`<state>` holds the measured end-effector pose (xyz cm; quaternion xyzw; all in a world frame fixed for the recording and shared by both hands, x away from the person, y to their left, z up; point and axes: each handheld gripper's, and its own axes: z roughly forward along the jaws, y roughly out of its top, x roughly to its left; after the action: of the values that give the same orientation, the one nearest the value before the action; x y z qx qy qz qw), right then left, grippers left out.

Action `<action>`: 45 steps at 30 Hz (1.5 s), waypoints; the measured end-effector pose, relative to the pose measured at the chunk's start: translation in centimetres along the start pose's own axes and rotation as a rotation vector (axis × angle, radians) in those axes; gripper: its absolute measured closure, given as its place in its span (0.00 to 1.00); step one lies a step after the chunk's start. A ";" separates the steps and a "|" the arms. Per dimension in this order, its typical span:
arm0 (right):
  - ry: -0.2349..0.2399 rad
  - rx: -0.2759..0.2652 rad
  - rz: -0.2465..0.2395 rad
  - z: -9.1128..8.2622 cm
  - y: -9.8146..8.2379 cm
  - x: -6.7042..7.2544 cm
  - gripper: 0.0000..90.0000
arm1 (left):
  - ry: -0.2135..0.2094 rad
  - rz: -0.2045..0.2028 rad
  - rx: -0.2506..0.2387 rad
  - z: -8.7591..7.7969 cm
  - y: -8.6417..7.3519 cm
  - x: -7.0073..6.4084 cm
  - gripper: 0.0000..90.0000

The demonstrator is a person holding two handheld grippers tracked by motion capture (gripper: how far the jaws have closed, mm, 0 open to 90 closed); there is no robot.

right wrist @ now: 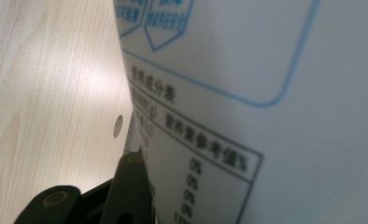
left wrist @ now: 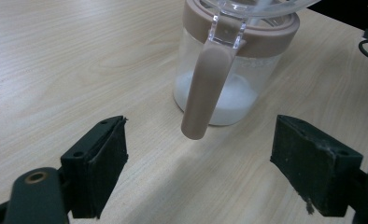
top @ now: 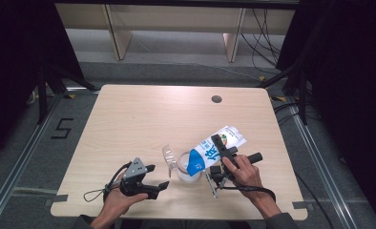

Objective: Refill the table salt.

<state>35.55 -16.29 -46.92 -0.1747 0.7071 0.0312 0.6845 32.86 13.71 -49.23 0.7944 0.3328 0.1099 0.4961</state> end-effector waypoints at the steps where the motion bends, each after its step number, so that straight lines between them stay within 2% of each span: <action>1: 0.002 0.004 -0.001 0.0 0.0 0.0 0.71 | 0.000 0.000 0.000 0.0 0.0 0.0 0.20; 4: 0.000 0.002 -0.003 0.0 0.0 0.0 0.71 | 0.000 0.000 0.000 0.0 0.0 0.0 0.20; 5: -0.003 -0.003 -0.024 0.0 0.0 -0.2 0.71 | 0.000 -0.001 0.000 0.0 0.0 0.0 0.20; 6: -0.003 -0.003 -0.024 0.0 0.0 -0.2 0.71 | 0.000 -0.001 -0.001 0.0 0.0 0.0 0.20; 8: -0.004 0.003 -0.003 -0.1 0.0 0.0 0.71 | 0.001 -0.001 0.004 0.0 0.0 0.0 0.20; 10: -0.002 0.004 -0.013 -0.1 0.0 -0.1 0.71 | 0.007 -0.001 -0.001 0.0 0.0 0.0 0.20; 18: -0.009 0.009 0.000 -0.2 0.1 0.0 0.72 | 0.000 -0.001 0.000 0.0 0.0 0.0 0.20; 25: -0.008 0.017 -0.014 -0.2 0.1 -0.1 0.72 | 0.002 -0.002 0.001 0.0 0.0 0.0 0.20; 27: -0.022 0.003 -0.039 -0.2 0.1 -0.2 0.73 | 0.000 -0.001 -0.001 0.0 0.0 0.0 0.20; 31: -0.019 0.003 -0.047 -0.2 0.1 -0.3 0.73 | 0.000 -0.001 -0.001 0.0 0.0 0.0 0.20; 37: -0.016 0.010 -0.031 -0.2 0.2 -0.1 0.74 | 0.000 -0.001 -0.001 0.0 0.0 0.0 0.20; 39: -0.021 0.005 -0.045 -0.2 0.2 -0.2 0.74 | 0.000 -0.001 -0.001 0.0 0.0 0.0 0.20; 40: -0.019 0.011 -0.029 -0.2 0.2 -0.1 0.74 | 0.000 -0.001 0.000 0.0 0.0 0.0 0.20; 45: -0.014 0.012 -0.026 -0.2 0.2 0.0 0.75 | 0.003 0.000 0.002 0.0 0.0 0.0 0.20</action>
<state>35.27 -16.16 -46.91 -0.1794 0.7000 0.0191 0.6910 32.83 13.71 -49.20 0.7948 0.3336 0.1109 0.4947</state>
